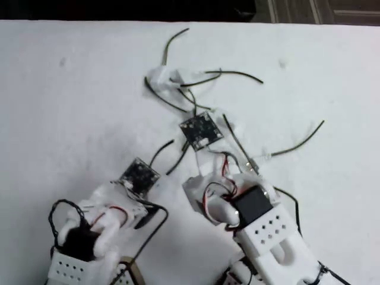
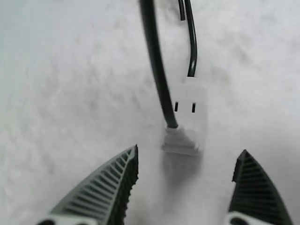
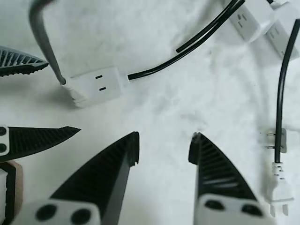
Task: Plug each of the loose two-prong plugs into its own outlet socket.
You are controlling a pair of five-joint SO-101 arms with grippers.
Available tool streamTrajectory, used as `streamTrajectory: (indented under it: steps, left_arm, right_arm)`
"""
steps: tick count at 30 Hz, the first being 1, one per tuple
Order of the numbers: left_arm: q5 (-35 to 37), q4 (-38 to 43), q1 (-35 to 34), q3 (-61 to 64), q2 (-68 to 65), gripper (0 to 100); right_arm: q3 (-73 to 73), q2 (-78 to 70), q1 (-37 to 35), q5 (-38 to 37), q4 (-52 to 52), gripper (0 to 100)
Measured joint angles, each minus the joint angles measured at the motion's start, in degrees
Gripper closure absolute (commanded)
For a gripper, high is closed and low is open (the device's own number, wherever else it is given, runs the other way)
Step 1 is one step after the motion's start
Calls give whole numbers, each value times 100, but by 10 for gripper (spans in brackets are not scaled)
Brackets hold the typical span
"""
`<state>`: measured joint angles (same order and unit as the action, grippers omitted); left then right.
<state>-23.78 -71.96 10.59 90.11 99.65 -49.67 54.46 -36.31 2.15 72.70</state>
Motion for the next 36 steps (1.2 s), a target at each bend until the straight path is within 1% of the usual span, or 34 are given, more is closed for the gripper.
streamTrajectory:
  steps: [6,8,12,15,19,24,26,29,34,35,36]
  left_arm:
    - [-9,-18,0,-35,0,675]
    - [-9,-167,0,-308,-202,675]
    - [9,-237,0,-1143,-1363,673]
    - [18,-185,26,-1749,-2532,645]
    - [18,255,26,-2189,-4185,642]
    - [18,1046,26,-2462,-5820,644]
    - [18,1284,26,-2567,-6365,679]
    - [18,1582,26,-2716,-7024,784]
    - [18,1916,62,-2804,-7437,963]
    - [18,1934,97,-2804,-7437,985]
    - [18,1943,141,-2804,-7437,973]
  right_arm:
    - [0,0,0,0,0,828]
    - [0,0,70,0,0,828]
    - [0,0,369,0,0,828]
    - [0,0,448,0,0,828]
    - [0,-18,492,0,0,828]
    - [0,-18,484,0,0,828]
    - [0,-18,484,0,0,829]
    - [0,-18,668,0,0,829]
    - [0,-18,1169,0,0,829]
    - [0,-18,1266,0,0,829]
    - [0,-18,1363,0,0,829]
